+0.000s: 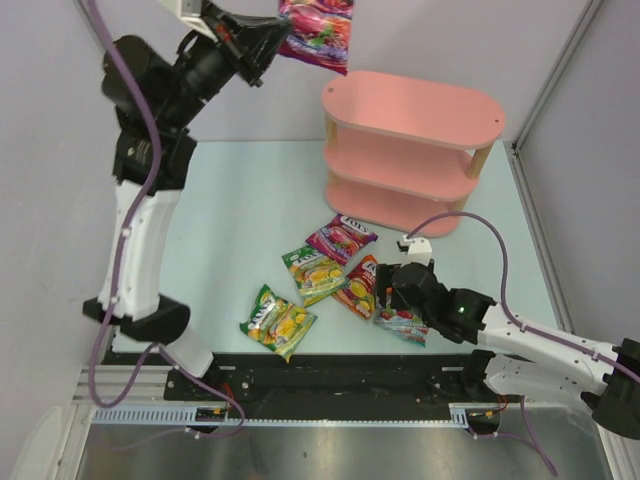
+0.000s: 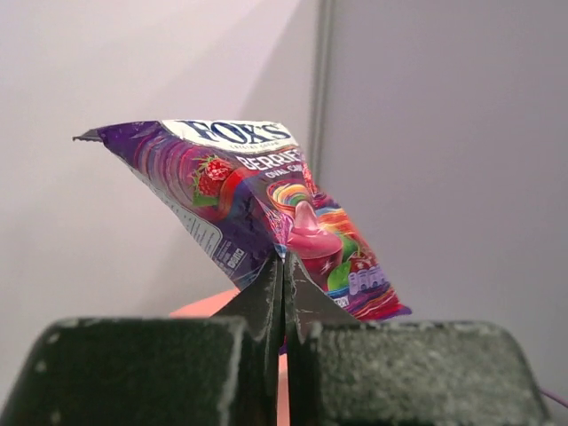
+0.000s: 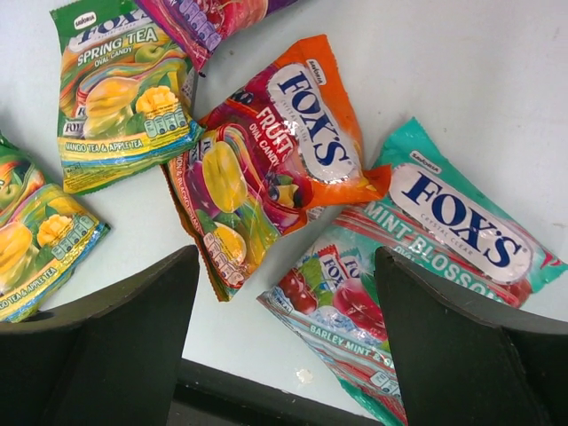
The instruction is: Place and organize the candy bags onto the shelf
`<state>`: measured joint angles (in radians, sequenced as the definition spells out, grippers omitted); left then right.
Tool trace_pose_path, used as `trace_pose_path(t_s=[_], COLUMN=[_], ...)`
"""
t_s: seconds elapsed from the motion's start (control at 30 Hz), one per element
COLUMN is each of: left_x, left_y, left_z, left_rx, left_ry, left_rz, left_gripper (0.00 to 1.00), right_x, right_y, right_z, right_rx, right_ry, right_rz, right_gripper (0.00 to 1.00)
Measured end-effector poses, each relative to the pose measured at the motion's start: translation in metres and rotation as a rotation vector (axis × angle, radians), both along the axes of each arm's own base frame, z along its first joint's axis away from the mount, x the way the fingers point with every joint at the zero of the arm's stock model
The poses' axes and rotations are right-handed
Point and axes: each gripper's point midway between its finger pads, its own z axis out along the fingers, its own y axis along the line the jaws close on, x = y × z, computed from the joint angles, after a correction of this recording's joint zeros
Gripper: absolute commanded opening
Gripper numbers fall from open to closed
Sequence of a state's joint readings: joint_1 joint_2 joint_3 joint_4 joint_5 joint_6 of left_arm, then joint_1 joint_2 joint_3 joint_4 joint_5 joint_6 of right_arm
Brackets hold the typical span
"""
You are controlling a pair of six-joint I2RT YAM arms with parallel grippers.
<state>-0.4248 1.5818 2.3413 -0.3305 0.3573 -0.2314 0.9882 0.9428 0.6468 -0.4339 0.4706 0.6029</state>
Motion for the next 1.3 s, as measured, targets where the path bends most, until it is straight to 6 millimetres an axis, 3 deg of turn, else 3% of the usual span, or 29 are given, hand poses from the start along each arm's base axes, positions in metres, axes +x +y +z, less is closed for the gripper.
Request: trace_pose_path(t_s=[0.1,0.17,0.3,0.43,0.57,0.83,0.97,1.13,1.3], left_x=[0.028,0.057,0.117,0.148,0.146,0.114,0.104,0.107,0.123], left_y=[-0.028,-0.049,-0.087,-0.119,-0.145,-0.182,-0.199,-0.222,-0.23], left_z=[-0.01,-0.037,-0.111,-0.17,-0.184,-0.156,-0.157,-0.177,-0.205], left_rx=[-0.001,0.003,0.015,0.022,0.008,-0.034,-0.042,-0.045,-0.033], left_ry=[0.006,0.074,0.252,0.386,0.414,0.33,0.322,0.35,0.401], left_rz=[-0.122,-0.184,-0.247,-0.28,-0.328,-0.402,-0.422,-0.438,-0.415], left_gripper=[0.0,0.0,0.0,0.0,0.0,0.0,0.0,0.0,0.0], right_x=[-0.002,-0.003,-0.005,-0.007,-0.011,-0.017,-0.017,-0.018,-0.018], right_y=[-0.007,-0.01,-0.02,-0.028,-0.037,-0.046,-0.046,-0.047,-0.047], right_z=[0.005,0.008,0.016,0.016,0.009,0.007,0.006,0.005,0.005], right_rx=[0.009,0.018,0.03,0.02,-0.001,0.012,0.013,0.01,0.007], right_ry=[-0.012,-0.022,-0.04,-0.044,-0.033,-0.027,-0.025,-0.023,-0.021], right_rz=[-0.014,-0.021,-0.04,-0.056,-0.071,-0.087,-0.089,-0.089,-0.089], right_gripper=[0.84,0.84,0.84,0.84,0.84,0.84,0.84,0.85,0.85])
